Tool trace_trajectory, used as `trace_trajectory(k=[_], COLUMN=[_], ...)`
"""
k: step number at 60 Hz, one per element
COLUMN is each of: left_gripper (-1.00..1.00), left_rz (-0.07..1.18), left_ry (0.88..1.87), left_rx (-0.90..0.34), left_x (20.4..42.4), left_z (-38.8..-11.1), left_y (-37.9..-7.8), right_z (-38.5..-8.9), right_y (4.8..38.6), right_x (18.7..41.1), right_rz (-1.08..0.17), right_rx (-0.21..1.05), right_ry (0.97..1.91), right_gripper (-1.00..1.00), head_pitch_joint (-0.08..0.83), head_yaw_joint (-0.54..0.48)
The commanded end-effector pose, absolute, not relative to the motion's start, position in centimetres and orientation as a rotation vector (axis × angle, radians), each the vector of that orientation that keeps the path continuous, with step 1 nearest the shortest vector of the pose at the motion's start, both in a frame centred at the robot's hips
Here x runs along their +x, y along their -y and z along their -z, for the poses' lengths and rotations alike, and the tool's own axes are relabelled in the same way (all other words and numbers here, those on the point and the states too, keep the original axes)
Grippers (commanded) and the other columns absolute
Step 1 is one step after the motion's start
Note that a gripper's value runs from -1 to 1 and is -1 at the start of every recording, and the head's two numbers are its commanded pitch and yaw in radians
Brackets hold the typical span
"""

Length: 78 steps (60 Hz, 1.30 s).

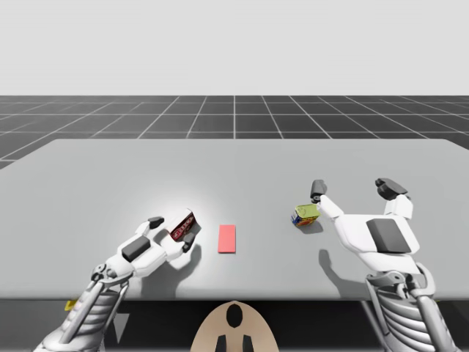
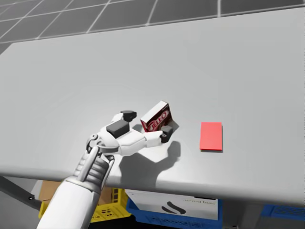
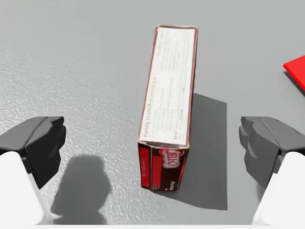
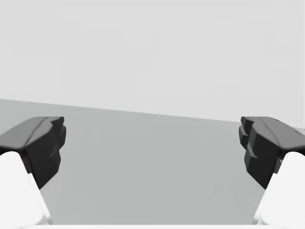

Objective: Look at the card. If it is red, pick the object on the left. If it is green, pick the object on the right.

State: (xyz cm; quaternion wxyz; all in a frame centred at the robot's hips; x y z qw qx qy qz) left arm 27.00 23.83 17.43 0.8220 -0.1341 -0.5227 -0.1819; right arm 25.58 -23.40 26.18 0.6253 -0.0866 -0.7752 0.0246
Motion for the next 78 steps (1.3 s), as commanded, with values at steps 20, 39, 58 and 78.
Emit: trace_trajectory(k=[20,39,58,78], left_gripper=[1.0,1.0,1.0,1.0], left_rz=[0.425,0.429,0.441,0.486], left_ry=[1.082,1.075,1.11,1.326], left_rx=[-0.278,-0.294,-0.291,-0.262], left_x=[28.2,28.1,27.5,26.7], left_z=[-16.3,-16.1,-19.0,-30.6], left_y=[-22.8,-22.8,-22.6,-22.7], right_z=[-26.5,-26.6,-26.5,-26.2], right_y=[23.3,23.4,23.9,24.2], right_x=[25.3,25.2,25.0,25.2], right_rz=[-0.052,-0.046,-0.052,-0.075], right_rx=[-0.209,-0.212,-0.123,-0.121], right_ry=[1.797,1.796,1.768,1.776], right_gripper=[-1.0,-1.0,-1.0,-1.0], head_pitch_joint=[0.678,0.456,0.342,0.315], head_yaw_joint=[0.29,0.29,0.29,0.3])
